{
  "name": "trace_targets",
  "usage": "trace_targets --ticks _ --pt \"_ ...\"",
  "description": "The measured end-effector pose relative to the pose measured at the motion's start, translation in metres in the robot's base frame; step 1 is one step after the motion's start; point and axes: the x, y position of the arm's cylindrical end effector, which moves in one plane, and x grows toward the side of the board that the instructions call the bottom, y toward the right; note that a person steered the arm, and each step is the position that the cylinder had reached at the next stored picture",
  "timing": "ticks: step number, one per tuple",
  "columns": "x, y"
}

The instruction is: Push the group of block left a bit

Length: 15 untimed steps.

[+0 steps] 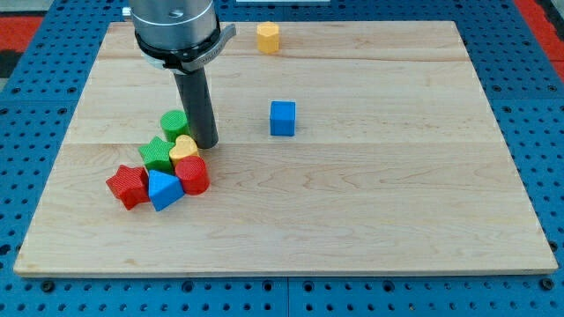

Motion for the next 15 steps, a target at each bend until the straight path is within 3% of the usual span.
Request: trace_targets --ticks 7,9,11,14,15 --pt "-0.002 0.135" --pt "0.014 0.150" --pt "0.038 0.132" --pt "0.061 0.001" --pt "0.061 -0.006"
